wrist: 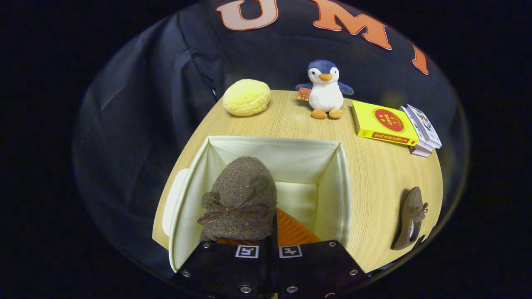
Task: Open the storage box then place both shoes into the box .Put the left shoe in first, then the right shoe, with the right side of both shoes facing outward in a uniform manner.
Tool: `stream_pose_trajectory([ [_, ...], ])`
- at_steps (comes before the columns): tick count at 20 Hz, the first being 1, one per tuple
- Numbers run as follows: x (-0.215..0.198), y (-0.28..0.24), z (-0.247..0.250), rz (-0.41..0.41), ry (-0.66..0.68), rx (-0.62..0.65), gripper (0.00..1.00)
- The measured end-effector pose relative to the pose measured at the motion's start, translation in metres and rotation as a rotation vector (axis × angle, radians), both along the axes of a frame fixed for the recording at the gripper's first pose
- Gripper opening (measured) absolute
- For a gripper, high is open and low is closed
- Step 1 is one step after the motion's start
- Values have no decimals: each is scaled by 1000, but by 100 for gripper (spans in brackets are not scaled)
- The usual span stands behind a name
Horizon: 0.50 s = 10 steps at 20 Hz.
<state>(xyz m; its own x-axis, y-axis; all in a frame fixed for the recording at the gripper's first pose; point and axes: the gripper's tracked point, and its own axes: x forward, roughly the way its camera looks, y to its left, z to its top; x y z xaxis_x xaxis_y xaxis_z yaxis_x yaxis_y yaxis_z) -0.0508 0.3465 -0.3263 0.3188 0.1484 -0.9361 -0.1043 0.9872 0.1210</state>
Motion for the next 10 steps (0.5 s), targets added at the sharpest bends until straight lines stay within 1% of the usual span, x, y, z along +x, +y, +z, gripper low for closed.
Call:
stream_pose_trajectory([
  [2, -3, 6, -7, -13, 25, -24, 4],
  [6, -5, 27, -20, -23, 74, -3, 4],
  [9, -12, 33, -26, -35, 115, -11, 6],
  [10, -16, 37, -31, -26, 133, 2, 7],
])
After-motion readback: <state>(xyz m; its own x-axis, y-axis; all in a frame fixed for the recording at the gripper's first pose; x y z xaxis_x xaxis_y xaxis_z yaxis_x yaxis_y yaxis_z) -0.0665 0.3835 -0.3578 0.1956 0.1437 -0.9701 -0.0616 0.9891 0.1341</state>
